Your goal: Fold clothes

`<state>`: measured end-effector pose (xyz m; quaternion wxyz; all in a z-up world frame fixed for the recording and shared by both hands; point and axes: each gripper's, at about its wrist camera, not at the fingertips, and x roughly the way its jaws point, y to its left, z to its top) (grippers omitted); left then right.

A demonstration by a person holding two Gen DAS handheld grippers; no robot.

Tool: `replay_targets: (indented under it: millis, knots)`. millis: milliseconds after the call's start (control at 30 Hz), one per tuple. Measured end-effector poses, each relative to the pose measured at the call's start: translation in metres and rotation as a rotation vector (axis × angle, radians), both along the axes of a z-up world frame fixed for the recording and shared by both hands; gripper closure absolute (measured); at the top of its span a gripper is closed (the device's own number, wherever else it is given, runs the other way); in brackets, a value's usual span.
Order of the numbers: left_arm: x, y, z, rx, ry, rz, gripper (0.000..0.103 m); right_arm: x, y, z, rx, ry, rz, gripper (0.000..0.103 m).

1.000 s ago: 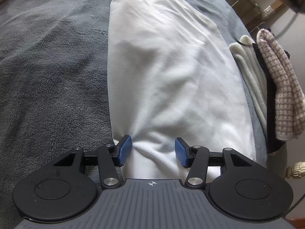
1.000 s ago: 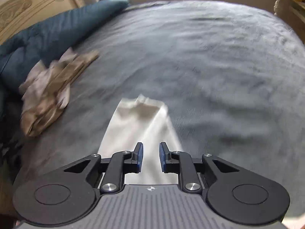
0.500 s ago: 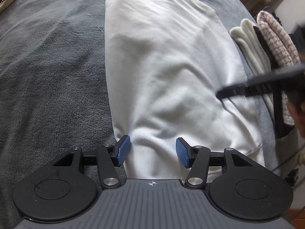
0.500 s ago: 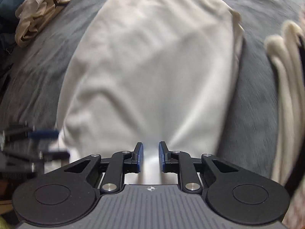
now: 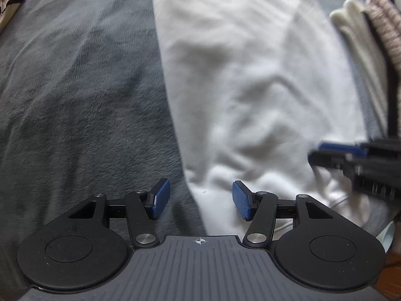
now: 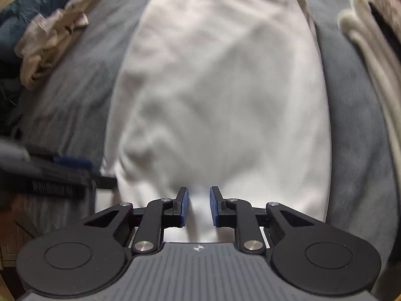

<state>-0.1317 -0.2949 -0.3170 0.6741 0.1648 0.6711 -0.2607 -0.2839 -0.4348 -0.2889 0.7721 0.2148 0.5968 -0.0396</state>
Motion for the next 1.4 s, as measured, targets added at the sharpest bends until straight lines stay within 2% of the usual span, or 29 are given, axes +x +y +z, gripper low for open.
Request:
replay_targets:
  millis: [100, 233, 467, 900, 1400]
  knots:
    - [0.003, -0.003, -0.007, 0.027, 0.034, -0.012, 0.046, -0.016, 0.003, 0.005, 0.020, 0.024, -0.060, 0.082]
    - [-0.001, -0.008, -0.011, 0.050, 0.028, -0.051, 0.043, -0.020, 0.002, 0.014, 0.034, 0.000, -0.135, 0.082]
    - [-0.004, -0.015, -0.017, 0.069, 0.018, -0.081, 0.041, -0.020, 0.006, 0.003, 0.014, 0.017, -0.197, 0.082]
    - [-0.004, -0.014, -0.023, 0.060, 0.016, -0.132, 0.037, -0.023, 0.015, 0.006, -0.033, 0.018, -0.222, 0.082]
    - [-0.004, -0.007, -0.027, 0.050, 0.006, -0.146, 0.037, -0.023, 0.024, 0.010, -0.089, 0.017, -0.216, 0.081]
